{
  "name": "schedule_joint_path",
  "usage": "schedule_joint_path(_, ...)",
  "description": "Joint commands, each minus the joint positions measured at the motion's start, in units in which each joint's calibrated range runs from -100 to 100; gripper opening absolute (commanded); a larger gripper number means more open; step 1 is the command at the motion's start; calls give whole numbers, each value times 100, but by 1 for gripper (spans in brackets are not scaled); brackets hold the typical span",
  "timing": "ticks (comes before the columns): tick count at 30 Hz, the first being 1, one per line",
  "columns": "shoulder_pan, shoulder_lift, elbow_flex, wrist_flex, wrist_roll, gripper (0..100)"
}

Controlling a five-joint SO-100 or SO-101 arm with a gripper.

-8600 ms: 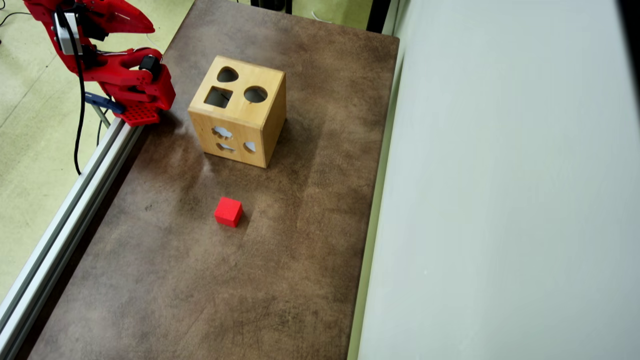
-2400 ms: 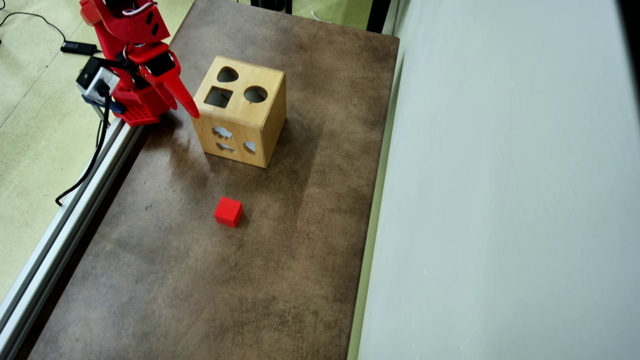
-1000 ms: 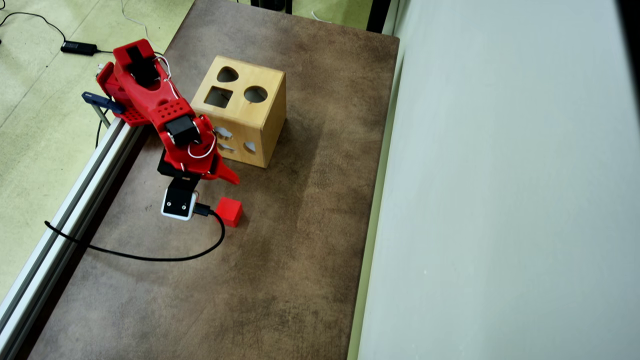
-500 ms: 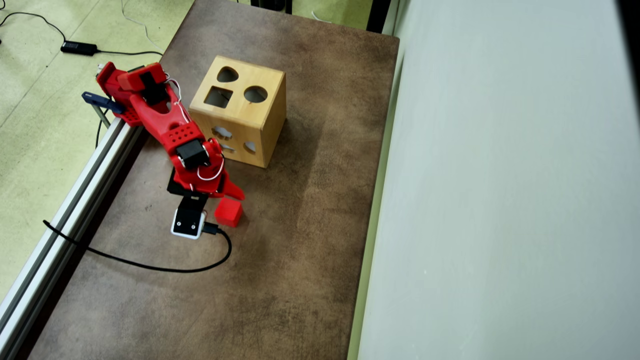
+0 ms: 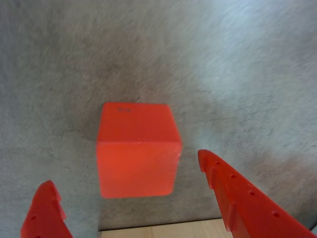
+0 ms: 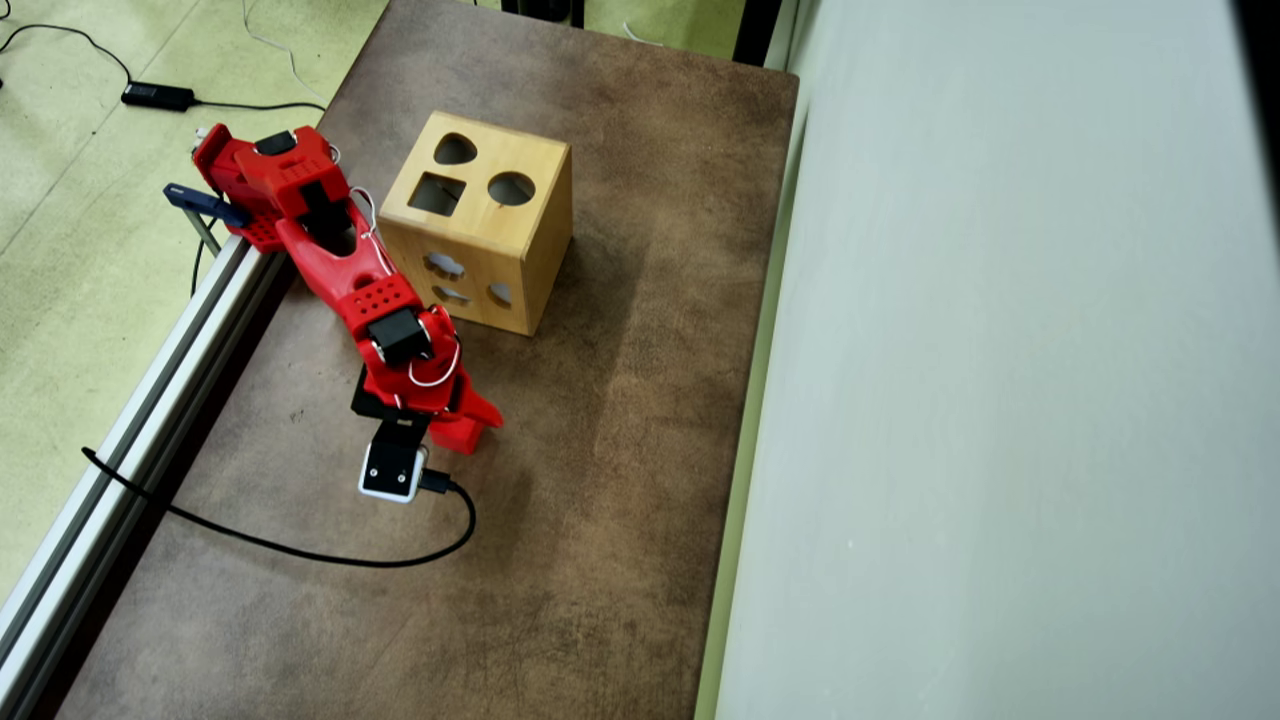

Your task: Pick and place the red cube on the square hole

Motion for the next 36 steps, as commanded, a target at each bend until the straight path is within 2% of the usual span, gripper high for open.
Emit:
schedule_joint_path(1,-301,-102,-298,-61,39,42)
schedule_joint_path(7,-531,-102,-298,-61,39,42)
schedule_joint_path(36,-115,272,-298,-61,39,42)
